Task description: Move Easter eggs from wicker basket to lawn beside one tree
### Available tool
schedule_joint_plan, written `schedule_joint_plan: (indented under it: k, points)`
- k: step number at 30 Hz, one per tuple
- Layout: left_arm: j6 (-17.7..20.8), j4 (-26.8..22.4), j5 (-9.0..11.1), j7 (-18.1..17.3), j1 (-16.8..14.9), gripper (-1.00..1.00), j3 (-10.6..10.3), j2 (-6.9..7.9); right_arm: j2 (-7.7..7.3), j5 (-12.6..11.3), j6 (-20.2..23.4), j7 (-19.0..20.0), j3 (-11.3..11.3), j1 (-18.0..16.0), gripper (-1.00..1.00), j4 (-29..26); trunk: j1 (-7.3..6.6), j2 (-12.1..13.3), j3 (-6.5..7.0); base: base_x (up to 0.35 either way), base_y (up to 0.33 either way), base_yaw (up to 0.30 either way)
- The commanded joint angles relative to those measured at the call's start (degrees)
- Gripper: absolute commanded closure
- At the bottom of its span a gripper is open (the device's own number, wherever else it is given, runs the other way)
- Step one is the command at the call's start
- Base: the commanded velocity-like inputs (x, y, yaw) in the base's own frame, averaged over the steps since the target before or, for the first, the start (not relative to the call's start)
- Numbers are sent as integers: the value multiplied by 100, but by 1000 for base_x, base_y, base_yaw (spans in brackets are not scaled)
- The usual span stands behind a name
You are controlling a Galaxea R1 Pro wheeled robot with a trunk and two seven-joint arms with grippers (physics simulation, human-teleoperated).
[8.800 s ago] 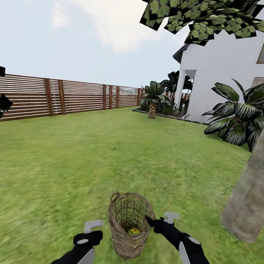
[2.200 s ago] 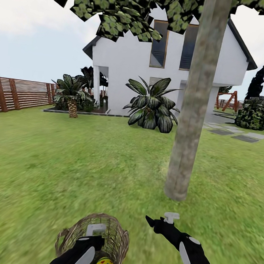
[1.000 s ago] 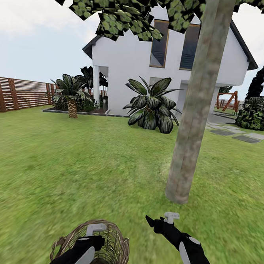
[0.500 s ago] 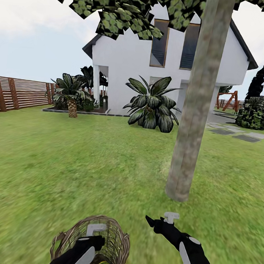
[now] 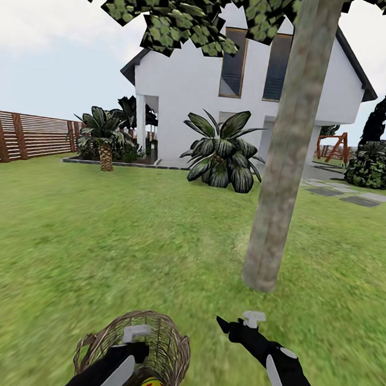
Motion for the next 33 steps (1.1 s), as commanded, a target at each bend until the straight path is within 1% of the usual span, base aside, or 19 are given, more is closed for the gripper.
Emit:
schedule_joint_plan:
  k: [1, 2, 6, 19, 23, 28, 33]
  points:
    - [12, -9, 70, 45, -5, -100, 11, 4, 6, -46, 55, 31, -25, -3, -100, -6, -1, -3, -7, 0, 0, 0]
    - [12, -9, 101, 45, -5, -100, 42, 4, 6, -46, 55, 31, -25, -3, -100, -6, -1, -3, -7, 0, 0, 0]
    - [12, -9, 213, 45, -5, -100, 42, 4, 6, -46, 55, 31, -25, -3, -100, -6, -1, -3, -7, 0, 0, 0]
    - [12, -9, 213, 45, -5, -100, 42, 4, 6, -46, 55, 31, -25, -3, -100, -6, -1, -3, -7, 0, 0, 0]
    - [-16, 121, 86, 9, 36, -100, -79, 32, -5, -64, 133, 65, -41, -7, -100, 6, -1, -3, -19, 0, 0, 0]
    - [-22, 172, -72, -4, 46, -100, -103, 39, -9, -70, 163, 73, -46, -11, -100, 8, -1, -3, -47, 0, 0, 0]
    - [-23, 180, -82, -7, 48, -100, -108, 41, -11, -71, 174, 69, -47, -12, -100, 11, -1, -3, -79, 0, 0, 0]
